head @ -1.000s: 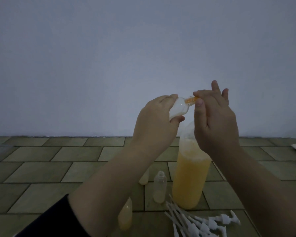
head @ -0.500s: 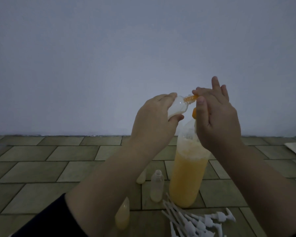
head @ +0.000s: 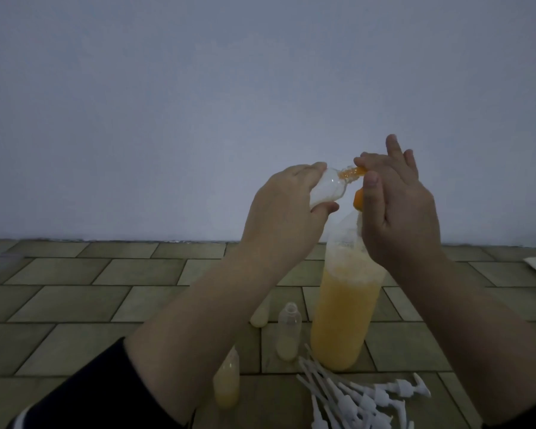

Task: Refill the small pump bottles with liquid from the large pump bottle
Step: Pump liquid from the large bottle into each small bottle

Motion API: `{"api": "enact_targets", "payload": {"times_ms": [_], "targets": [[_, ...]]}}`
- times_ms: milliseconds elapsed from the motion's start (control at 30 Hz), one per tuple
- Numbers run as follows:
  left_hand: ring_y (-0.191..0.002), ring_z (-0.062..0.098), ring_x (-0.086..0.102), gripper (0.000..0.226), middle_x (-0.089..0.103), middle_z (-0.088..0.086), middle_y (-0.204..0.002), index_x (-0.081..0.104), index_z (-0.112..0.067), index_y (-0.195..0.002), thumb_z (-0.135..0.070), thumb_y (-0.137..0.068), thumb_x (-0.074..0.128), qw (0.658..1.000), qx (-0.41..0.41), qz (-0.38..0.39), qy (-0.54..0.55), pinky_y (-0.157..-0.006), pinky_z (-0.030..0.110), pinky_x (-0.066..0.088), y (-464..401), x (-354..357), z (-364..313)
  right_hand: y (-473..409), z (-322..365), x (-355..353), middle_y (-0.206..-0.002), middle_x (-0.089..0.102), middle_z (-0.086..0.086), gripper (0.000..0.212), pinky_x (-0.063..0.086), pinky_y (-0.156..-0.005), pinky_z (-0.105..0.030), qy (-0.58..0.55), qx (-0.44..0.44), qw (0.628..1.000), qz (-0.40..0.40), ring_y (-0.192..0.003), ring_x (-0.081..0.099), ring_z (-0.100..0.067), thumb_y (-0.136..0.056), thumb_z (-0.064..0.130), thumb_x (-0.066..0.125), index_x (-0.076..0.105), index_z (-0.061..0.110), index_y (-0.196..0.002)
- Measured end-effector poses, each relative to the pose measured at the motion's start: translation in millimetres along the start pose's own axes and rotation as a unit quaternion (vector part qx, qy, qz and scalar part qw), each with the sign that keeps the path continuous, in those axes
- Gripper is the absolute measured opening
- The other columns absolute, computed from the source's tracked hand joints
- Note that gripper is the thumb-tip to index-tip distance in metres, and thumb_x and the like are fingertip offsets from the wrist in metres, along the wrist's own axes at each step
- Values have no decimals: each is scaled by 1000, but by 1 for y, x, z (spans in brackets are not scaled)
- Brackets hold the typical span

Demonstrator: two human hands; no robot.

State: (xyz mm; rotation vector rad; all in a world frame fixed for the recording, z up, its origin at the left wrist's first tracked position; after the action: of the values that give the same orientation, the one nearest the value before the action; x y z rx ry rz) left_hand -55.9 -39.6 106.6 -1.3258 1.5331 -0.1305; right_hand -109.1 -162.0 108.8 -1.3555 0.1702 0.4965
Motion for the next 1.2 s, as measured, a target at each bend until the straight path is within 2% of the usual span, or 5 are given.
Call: {"api": "enact_targets", "payload": {"times_ms": [333, 600, 900, 1100, 1200], "targets": [[-118, 14, 53, 56, 56, -2, -134, 48, -17, -136, -32, -85, 66, 1000, -7, -6, 10, -103, 31, 42, 3, 4, 2, 4, -4, 6, -118, 63, -12, 46, 15, -117, -29, -54, 26, 998, -34, -135, 29, -13, -99, 25, 24, 63, 2, -107], [-118, 11, 52, 56, 55, -5, -134, 47, -20, -137, -34, -85, 65, 1000, 1, -1, 8, -103, 29, 42, -2, -5, -2, -3, 4, -7, -126, 56, -1, 49, 11, -112, -19, -57, 18, 997, -43, -132, 22, -4, -100, 27, 22, 63, 4, -113], [-118, 13, 52, 56, 55, -3, -134, 48, -19, -137, -32, -85, 66, 1000, -9, 13, -2, -103, 29, 41, 1, 6, 3, 9, -7, 6, -119, 62, -12, 46, 12, -116, -23, -70, 33, 996, -39, -136, 29, -15, -99, 23, 23, 62, 2, -109], [-116, 12, 53, 55, 54, -6, -135, 47, -22, -136, -34, -86, 65, 1000, -2, -1, -1, -102, 28, 42, -5, -5, -3, -5, 2, -10, -120, 52, 6, 43, 9, -110, -16, -52, 25, 997, -42, -132, 22, -7, -102, 23, 26, 63, 4, -111], [-118, 13, 52, 56, 54, -5, -135, 47, -21, -137, -34, -86, 65, 1000, 3, -5, 1, -103, 28, 40, -5, -1, -5, -1, -2, -3, -119, 61, -9, 44, 15, -117, -27, -49, 12, 998, -47, -136, 32, -18, -99, 25, 24, 60, 3, -112]]}}
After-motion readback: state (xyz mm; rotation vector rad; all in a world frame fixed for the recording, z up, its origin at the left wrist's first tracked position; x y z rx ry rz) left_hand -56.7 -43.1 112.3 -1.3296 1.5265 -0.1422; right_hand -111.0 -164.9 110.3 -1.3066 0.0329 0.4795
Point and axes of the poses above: each hand's wrist, its own y-axis away from the middle knuckle, its own x-axis out of the palm, z = x × y, the point moved 9 cm from there along -y, towards the middle knuckle
